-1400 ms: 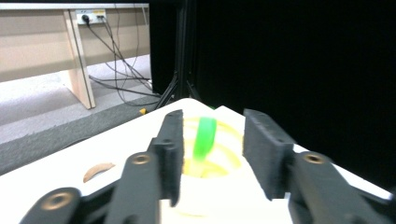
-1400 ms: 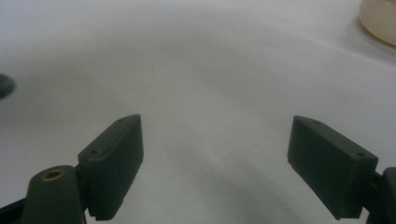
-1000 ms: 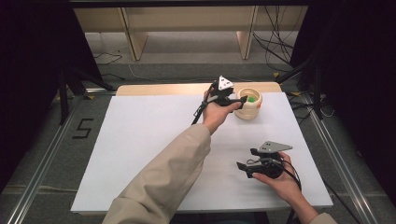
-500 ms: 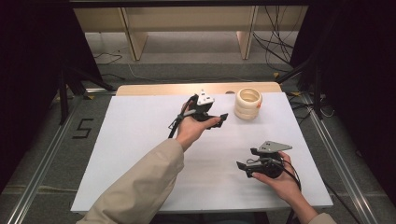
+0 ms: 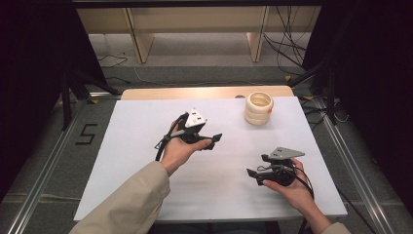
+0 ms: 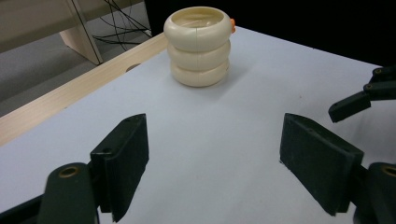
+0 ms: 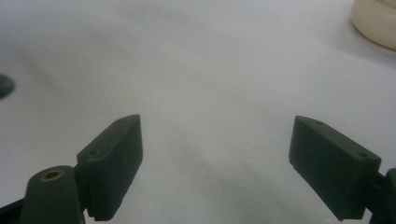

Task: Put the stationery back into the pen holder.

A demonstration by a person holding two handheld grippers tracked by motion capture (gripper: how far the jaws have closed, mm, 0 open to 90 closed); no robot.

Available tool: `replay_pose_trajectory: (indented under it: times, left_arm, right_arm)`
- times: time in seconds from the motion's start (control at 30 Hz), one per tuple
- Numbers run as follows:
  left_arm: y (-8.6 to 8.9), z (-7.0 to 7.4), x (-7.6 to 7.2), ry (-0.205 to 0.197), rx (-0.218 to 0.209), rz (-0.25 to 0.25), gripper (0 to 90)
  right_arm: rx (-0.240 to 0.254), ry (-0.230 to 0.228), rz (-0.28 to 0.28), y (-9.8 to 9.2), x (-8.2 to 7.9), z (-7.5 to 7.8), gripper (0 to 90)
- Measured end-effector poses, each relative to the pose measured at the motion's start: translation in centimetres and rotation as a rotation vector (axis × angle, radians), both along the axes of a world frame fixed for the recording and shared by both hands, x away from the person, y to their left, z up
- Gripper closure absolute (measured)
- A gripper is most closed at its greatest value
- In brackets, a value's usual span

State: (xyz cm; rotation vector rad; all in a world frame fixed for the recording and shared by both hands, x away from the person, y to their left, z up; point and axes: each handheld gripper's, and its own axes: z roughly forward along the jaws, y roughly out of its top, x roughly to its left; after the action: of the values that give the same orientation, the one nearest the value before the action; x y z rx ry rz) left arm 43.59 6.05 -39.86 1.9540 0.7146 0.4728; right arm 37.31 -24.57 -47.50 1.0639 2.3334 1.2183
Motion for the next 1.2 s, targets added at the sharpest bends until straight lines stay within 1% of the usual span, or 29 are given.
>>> replay_pose_trajectory:
  times: [0.07,0.1,0.23,0.27,0.3,0.37,0.47,0.53,0.7,0.87,0.97,1.0,1.03,1.2]
  left_arm:
    - [0.3,-0.1,-0.2,-0.001,0.002,0.004,23.7]
    - [0.8,-0.3,-0.7,0.0,0.003,0.004,23.6]
    - [1.8,-0.9,-1.6,0.006,0.005,0.004,23.3]
    - [1.8,-0.9,-1.6,0.006,0.005,0.004,23.2]
    - [2.2,-1.1,-2.0,0.006,0.009,0.007,23.2]
    - [2.5,-1.2,-2.2,0.005,0.01,0.009,23.2]
    - [3.2,-1.4,-2.7,-0.01,0.014,0.015,23.2]
    - [3.7,-1.5,-3.0,-0.017,0.01,0.019,23.2]
    - [5.0,-2.1,-3.7,-0.018,-0.004,0.036,23.2]
    - [5.8,-2.7,-4.1,-0.011,-0.002,0.044,23.1]
    - [6.6,-3.4,-4.4,0.003,-0.002,0.056,22.9]
    - [6.6,-3.4,-4.4,0.003,-0.002,0.056,22.9]
    - [6.9,-3.7,-4.6,0.012,-0.004,0.063,22.8]
    - [7.4,-4.1,-4.9,0.017,-0.001,0.071,22.7]
  right_arm:
    - [0.0,0.0,0.001,0.0,0.0,0.0,18.2]
    - [-0.001,0.0,0.001,0.0,0.0,0.0,18.2]
    - [0.001,-0.002,0.002,0.0,0.0,0.0,18.2]
    - [0.0,-0.001,0.001,0.0,0.0,0.0,18.1]
    - [0.0,-0.001,0.001,0.0,0.0,0.0,18.1]
    - [0.0,0.0,0.001,0.0,0.0,0.0,18.1]
    - [0.001,-0.002,0.003,0.0,0.0,0.0,18.1]
    - [0.002,-0.002,0.003,0.1,0.0,0.0,18.1]
    - [0.001,-0.003,0.005,0.1,0.0,0.0,18.1]
    - [0.001,-0.003,0.005,0.1,0.0,0.0,18.1]
    - [0.002,-0.003,0.004,0.1,-0.1,0.0,18.1]
    - [0.002,-0.003,0.004,0.1,-0.1,0.0,18.1]
    - [0.002,-0.003,0.004,0.1,-0.1,0.0,18.1]
    - [0.0,-0.004,0.004,0.1,-0.1,0.0,18.1]
